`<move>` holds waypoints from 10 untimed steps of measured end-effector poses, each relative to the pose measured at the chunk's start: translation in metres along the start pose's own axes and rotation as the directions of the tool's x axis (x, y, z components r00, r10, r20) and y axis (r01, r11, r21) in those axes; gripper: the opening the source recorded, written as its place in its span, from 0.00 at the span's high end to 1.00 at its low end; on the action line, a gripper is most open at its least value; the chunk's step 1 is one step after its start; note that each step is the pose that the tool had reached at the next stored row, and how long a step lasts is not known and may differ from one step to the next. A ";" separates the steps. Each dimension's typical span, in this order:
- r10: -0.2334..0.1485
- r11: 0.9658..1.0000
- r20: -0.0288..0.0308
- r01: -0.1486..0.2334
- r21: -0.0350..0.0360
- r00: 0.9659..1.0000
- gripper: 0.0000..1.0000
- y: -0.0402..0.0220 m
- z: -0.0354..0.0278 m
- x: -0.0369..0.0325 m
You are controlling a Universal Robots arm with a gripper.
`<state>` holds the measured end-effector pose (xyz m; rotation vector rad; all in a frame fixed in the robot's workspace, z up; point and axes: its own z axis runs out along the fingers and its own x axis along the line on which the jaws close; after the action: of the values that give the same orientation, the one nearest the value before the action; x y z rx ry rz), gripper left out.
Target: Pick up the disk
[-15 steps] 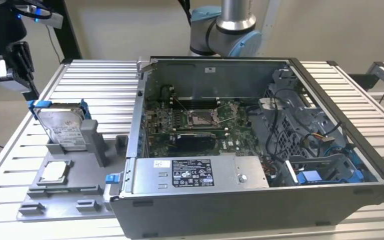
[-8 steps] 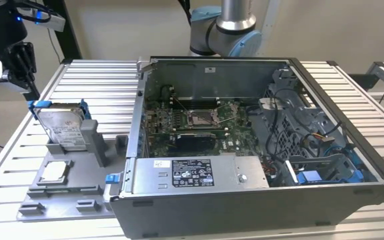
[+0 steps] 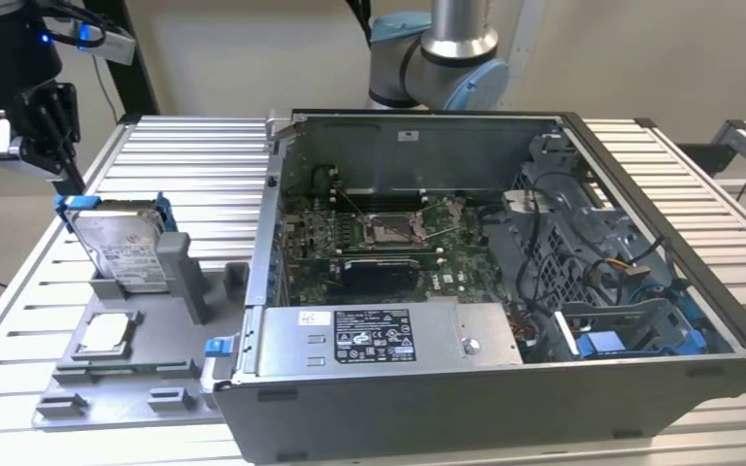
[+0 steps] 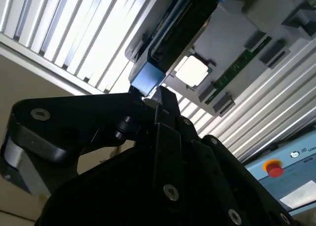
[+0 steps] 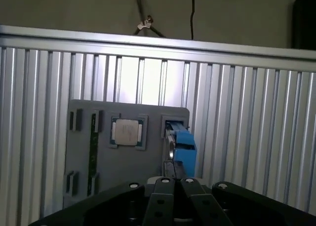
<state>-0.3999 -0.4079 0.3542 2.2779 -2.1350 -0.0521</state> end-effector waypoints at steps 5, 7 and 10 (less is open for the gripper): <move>0.000 1.000 0.000 0.000 0.000 1.000 1.00 -0.0011 -0.0001 -0.0002; 0.000 1.000 0.000 0.000 0.000 1.000 1.00 -0.0012 -0.0001 -0.0002; 0.000 1.000 0.000 0.000 0.000 1.000 0.00 -0.0012 -0.0001 -0.0002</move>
<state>-0.3988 -0.4077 0.3543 2.2779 -2.1347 -0.0522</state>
